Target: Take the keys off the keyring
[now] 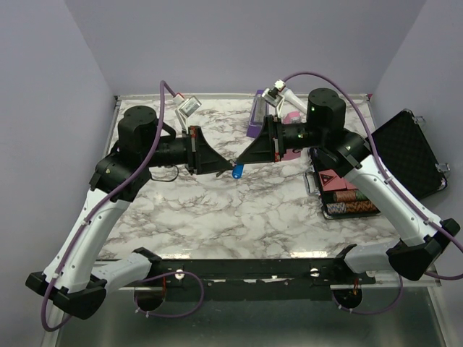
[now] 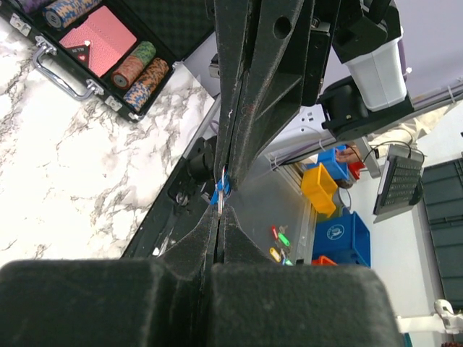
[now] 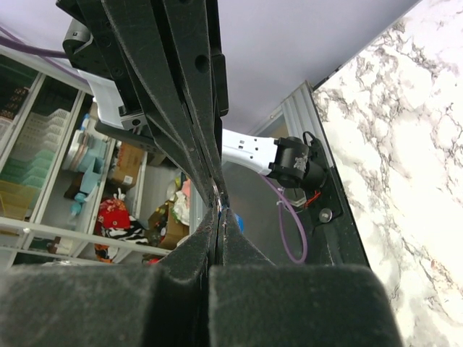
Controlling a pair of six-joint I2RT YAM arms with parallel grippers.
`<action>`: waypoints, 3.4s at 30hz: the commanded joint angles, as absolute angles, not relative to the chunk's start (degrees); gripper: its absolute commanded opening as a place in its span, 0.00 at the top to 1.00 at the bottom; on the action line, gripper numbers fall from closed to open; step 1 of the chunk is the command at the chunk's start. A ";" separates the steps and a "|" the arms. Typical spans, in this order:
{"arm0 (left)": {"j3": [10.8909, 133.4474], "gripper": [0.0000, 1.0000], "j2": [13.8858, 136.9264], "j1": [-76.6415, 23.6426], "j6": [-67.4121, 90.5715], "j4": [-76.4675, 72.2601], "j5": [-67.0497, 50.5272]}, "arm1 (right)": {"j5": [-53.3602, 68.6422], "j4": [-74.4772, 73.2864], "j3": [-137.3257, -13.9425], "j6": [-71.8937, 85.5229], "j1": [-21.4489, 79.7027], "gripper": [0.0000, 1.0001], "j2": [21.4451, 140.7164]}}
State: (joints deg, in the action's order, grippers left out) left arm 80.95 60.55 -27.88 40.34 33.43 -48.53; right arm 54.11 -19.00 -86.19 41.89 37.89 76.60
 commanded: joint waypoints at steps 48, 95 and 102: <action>81.12 1.00 63.72 -28.21 39.29 34.54 -56.16 | 65.74 -23.03 -91.05 39.90 40.34 0.99 78.22; 80.94 1.00 61.87 -28.04 51.59 20.83 -44.48 | 31.73 -6.33 -81.91 49.83 40.87 0.26 70.31; 82.00 1.00 61.61 -28.12 52.65 20.13 -40.88 | 28.58 -2.21 -80.60 52.46 40.87 0.29 70.32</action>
